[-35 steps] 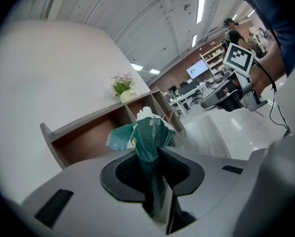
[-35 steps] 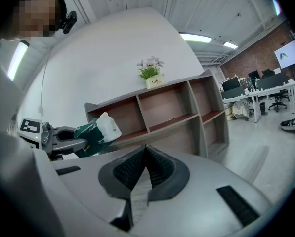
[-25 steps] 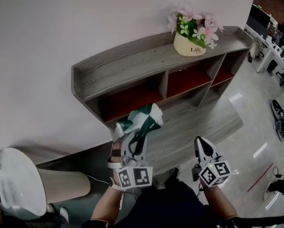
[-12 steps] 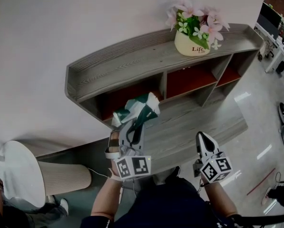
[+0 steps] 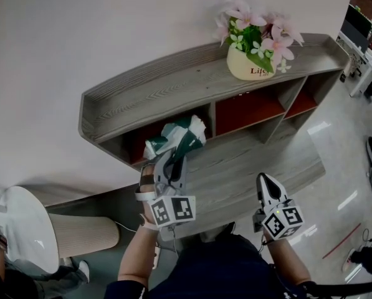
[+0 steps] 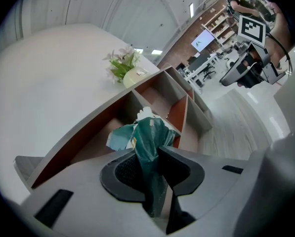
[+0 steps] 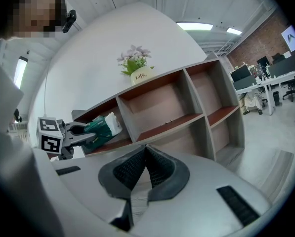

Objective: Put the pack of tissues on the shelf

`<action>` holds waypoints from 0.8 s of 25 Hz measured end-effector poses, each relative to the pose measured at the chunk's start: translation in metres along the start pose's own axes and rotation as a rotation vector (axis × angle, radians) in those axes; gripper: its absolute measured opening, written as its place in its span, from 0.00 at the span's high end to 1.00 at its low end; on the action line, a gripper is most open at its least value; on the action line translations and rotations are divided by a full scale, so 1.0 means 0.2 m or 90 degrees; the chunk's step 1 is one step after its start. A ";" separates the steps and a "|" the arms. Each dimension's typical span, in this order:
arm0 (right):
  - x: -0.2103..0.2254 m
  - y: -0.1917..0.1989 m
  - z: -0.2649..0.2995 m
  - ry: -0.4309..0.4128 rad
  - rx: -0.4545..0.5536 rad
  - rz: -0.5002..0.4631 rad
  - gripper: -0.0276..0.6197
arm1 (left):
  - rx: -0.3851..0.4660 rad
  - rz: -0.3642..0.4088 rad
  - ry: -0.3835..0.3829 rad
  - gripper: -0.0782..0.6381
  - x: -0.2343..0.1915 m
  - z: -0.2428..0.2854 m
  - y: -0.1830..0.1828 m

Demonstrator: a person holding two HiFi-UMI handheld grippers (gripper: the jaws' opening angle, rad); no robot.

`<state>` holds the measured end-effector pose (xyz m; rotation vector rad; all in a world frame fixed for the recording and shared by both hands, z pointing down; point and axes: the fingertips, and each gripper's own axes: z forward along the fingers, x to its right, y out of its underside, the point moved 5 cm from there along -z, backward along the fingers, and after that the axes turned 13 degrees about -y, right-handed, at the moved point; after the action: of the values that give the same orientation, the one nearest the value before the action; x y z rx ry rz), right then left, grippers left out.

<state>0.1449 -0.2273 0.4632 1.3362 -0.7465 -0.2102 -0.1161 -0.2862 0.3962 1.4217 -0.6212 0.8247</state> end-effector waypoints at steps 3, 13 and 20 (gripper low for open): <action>0.03 -0.01 0.02 0.002 0.001 0.002 0.94 | -0.001 0.001 -0.004 0.75 -0.01 0.07 0.00; 0.11 -0.04 0.12 0.002 -0.005 0.004 0.94 | -0.007 0.009 0.001 0.75 0.01 0.25 0.00; 0.14 -0.03 0.17 0.009 -0.017 0.013 0.94 | -0.016 0.011 0.011 0.75 0.02 0.36 0.04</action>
<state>0.1474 -0.2701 0.4687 1.3027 -0.7419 -0.1938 -0.1117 -0.3565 0.4095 1.3875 -0.6283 0.8393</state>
